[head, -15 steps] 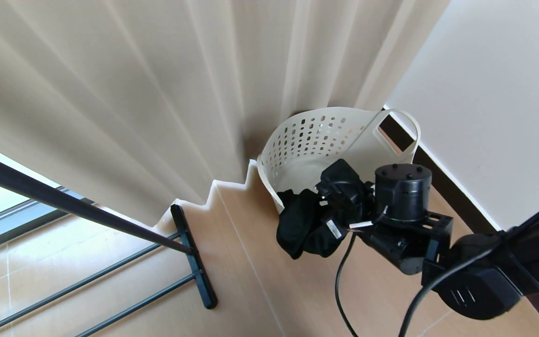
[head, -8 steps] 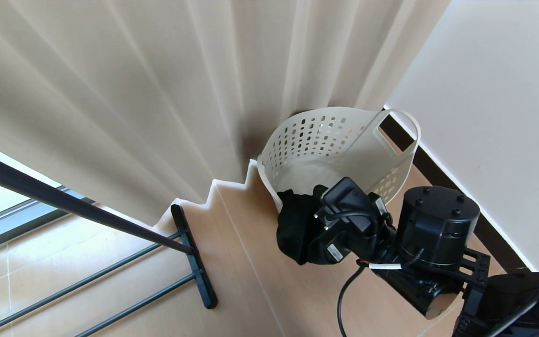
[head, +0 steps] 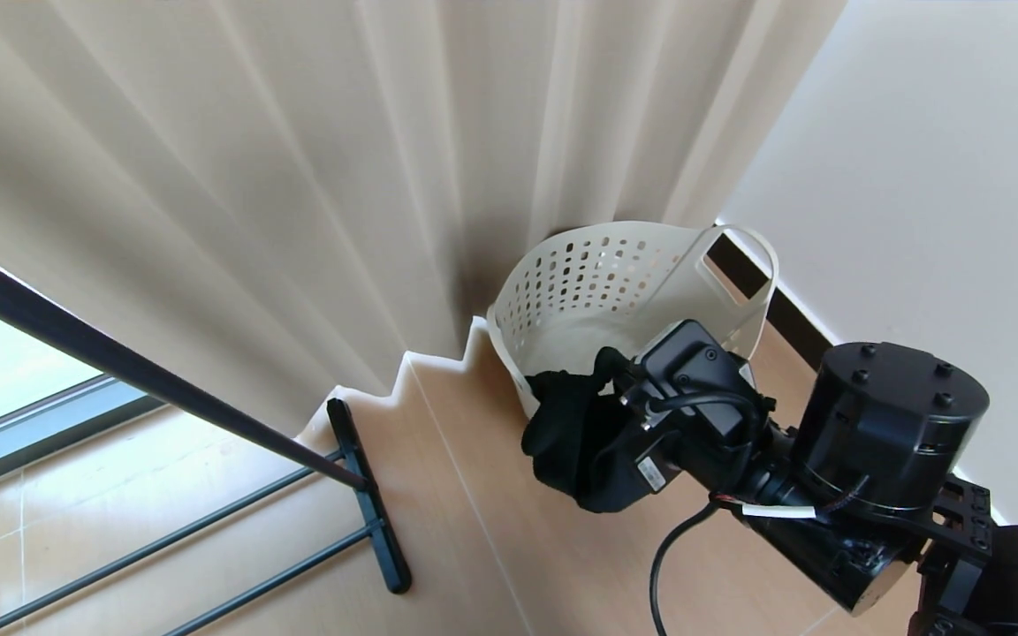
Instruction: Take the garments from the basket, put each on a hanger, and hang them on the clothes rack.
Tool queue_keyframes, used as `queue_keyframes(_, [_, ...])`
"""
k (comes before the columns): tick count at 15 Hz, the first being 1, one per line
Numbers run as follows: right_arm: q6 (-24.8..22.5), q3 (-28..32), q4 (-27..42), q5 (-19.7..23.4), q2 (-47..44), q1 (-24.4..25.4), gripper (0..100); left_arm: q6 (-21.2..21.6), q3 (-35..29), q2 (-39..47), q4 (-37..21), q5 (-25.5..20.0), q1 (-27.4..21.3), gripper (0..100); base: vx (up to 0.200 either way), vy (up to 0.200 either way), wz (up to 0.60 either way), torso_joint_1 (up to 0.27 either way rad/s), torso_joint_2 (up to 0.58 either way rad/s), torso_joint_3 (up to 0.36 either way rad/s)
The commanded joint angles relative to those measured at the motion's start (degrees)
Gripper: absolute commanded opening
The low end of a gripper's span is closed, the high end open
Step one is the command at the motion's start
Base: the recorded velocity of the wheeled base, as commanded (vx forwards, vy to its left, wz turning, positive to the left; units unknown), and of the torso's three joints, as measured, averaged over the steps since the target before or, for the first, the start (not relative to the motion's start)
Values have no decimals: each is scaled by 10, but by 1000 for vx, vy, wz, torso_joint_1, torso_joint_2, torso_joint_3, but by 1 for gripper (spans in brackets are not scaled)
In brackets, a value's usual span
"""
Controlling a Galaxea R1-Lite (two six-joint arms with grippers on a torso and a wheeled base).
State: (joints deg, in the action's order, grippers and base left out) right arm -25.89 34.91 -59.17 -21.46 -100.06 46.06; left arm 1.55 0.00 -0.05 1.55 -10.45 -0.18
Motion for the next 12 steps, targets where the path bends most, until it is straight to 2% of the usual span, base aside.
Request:
queue_keyframes(1, [0,-2,0,0,7,0,0,-1,0,0,0,0,0,100,0,0,0,-7,2,203])
queue_keyframes(12, [0,-16,-1,2,24,0,0,-1,0,0,0,1,0,100,0,0,0,0,4,204])
